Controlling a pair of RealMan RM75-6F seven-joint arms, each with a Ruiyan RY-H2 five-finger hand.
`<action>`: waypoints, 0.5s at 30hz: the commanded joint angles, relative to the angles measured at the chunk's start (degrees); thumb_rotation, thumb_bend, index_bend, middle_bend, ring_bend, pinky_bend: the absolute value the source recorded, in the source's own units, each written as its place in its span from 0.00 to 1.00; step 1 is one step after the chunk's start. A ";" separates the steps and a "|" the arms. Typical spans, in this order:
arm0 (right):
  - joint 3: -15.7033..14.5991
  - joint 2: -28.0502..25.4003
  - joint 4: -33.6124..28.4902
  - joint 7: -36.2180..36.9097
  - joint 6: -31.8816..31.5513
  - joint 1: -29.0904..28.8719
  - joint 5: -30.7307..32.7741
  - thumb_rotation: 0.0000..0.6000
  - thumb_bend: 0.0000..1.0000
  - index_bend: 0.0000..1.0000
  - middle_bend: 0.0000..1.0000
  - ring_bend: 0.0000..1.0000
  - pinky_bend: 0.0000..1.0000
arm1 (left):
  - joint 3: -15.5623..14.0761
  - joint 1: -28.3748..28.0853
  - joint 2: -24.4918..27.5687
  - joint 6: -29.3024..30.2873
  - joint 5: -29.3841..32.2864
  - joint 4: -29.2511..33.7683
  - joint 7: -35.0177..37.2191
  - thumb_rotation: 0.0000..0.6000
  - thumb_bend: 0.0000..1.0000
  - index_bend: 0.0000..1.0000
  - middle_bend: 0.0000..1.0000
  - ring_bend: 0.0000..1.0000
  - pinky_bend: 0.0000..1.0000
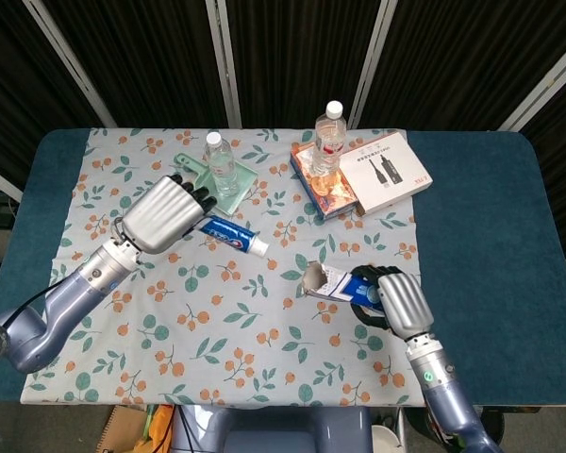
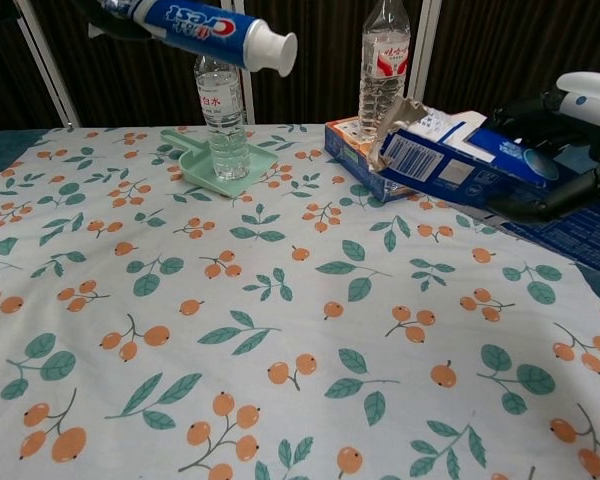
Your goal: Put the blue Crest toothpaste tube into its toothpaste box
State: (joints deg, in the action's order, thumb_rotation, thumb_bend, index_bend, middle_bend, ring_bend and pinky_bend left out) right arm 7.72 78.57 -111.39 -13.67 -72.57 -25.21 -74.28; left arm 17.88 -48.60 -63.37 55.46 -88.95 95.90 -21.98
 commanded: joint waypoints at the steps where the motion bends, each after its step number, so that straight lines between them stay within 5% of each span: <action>1: -0.02 0.44 -0.37 -0.81 0.04 -0.10 0.24 1.00 0.35 0.45 0.51 0.45 0.40 | 0.77 -2.02 1.29 -1.93 -0.77 1.71 -2.20 1.00 0.47 0.72 0.78 0.70 0.70; 15: -0.28 -0.05 -1.16 -0.53 -0.45 0.79 0.30 1.00 0.35 0.45 0.51 0.45 0.40 | 0.13 -5.85 -0.79 -6.25 4.31 6.08 -13.37 1.00 0.47 0.72 0.79 0.71 0.71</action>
State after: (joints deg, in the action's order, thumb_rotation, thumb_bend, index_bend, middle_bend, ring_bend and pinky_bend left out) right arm 7.54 78.63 -112.61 -14.40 -73.02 -24.54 -73.92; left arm 18.04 -53.93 -63.50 49.53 -85.58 101.46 -34.16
